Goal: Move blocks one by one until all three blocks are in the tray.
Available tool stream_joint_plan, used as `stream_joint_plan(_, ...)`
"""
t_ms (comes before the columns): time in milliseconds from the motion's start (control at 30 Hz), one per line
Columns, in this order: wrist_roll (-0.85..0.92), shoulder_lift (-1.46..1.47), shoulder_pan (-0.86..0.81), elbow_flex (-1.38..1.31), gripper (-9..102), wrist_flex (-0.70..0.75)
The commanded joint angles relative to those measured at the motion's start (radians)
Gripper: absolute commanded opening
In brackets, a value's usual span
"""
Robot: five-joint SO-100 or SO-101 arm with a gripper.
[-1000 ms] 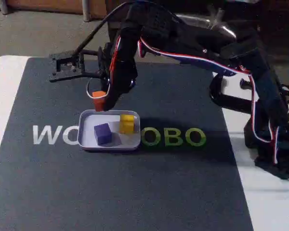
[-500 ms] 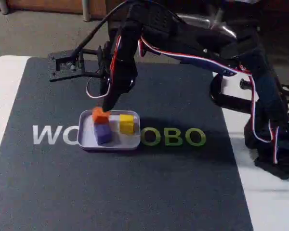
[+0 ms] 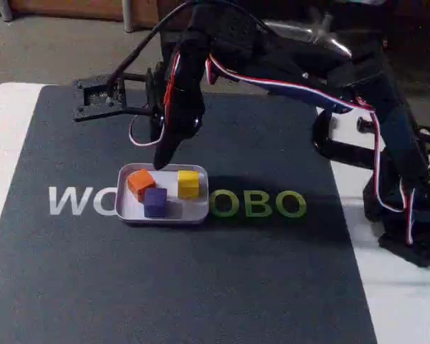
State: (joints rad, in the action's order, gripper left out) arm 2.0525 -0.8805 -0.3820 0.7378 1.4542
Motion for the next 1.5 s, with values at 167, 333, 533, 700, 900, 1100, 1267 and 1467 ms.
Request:
stream_joint_plan(167, -0.077, -0.124, 0.034, -0.049, 13, 0.052)
stream_joint_plan(333, -0.126, -0.181, 0.057, -0.049, 14, 0.14)
stream_joint_plan(533, -0.163, -0.249, 0.092, -0.035, 13, 0.239)
stream_joint_plan(700, -0.163, -0.365, 0.112, 0.086, 14, 0.241)
stream_joint_plan(900, -0.149, -0.644, 0.133, 0.367, 13, 0.235)
stream_joint_plan(1100, -0.161, -0.933, 0.178, 0.684, 14, 0.204)
stream_joint_plan(1267, -0.161, -1.278, 0.216, 1.164, 15, -0.054)
stream_joint_plan(1467, -0.14, -1.793, 0.244, 1.657, 15, -0.239)
